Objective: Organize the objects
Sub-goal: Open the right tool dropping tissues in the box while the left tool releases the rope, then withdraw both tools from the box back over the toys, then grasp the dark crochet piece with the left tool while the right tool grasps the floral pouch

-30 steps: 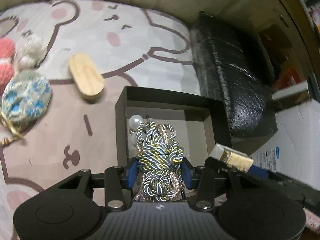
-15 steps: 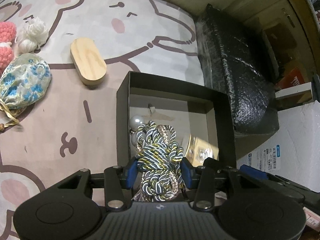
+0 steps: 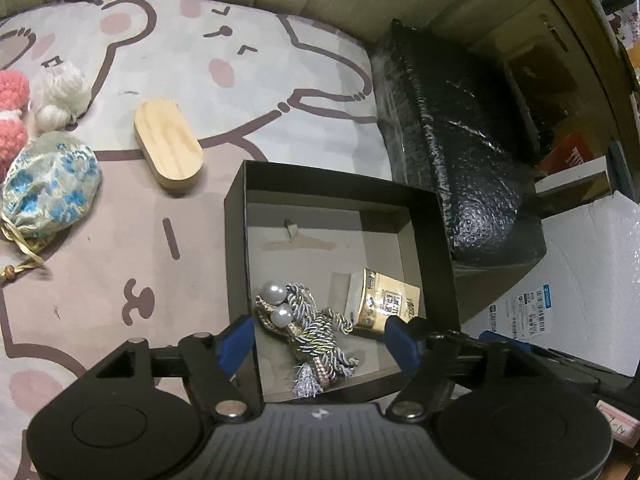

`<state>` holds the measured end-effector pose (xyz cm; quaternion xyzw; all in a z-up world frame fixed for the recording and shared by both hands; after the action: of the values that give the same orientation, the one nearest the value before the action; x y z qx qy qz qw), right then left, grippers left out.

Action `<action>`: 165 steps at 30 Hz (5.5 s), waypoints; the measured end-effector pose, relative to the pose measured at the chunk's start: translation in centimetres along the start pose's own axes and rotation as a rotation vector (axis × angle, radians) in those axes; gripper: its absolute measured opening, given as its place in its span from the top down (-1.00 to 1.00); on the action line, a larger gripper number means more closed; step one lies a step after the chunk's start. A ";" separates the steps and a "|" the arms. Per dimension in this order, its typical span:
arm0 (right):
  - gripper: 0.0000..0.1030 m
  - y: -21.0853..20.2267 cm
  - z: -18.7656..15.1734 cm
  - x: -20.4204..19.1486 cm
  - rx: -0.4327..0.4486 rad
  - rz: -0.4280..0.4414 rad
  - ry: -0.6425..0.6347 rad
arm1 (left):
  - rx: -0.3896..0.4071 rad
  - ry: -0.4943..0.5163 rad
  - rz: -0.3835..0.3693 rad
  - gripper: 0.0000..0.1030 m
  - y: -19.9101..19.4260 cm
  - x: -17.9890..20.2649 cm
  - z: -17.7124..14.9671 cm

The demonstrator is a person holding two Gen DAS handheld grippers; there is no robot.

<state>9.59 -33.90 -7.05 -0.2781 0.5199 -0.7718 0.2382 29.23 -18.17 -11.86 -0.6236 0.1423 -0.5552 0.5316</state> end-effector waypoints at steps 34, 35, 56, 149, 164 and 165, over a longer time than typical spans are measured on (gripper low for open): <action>-0.79 -6.6 -1.9 0.5 0.204 -0.018 0.004 | 0.127 0.287 0.179 -0.87 -5.5 1.3 -1.1; -0.82 -6.8 -2.0 0.4 0.211 -0.017 -0.002 | 0.131 0.290 0.184 -0.87 -5.6 1.2 -1.1; -1.00 -8.6 -2.8 0.8 0.303 -0.027 -0.006 | 0.209 0.432 0.243 -0.91 -8.5 0.4 -0.4; -1.00 7.4 2.1 -31.6 -0.050 0.259 -0.074 | -0.047 0.624 0.378 -0.84 -4.1 -21.2 9.5; -0.64 8.1 2.4 -32.1 -0.078 0.206 -0.105 | -0.138 0.632 0.393 -0.70 -1.9 -21.9 9.6; -0.64 8.0 2.3 -32.0 -0.072 0.198 -0.111 | -0.141 0.631 0.399 -0.67 -1.8 -22.0 9.6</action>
<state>35.23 -17.21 -19.60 -0.2761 0.5583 -0.7087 0.3313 29.03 4.31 -20.55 -0.4170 0.4558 -0.5943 0.5149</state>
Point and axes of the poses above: each gripper's, at about its wrist camera, not at the fingertips, and y roughly the way its jaws point, x to its right, z to its top, the point moved 1 cm from there along y, roughly the way its jaws point
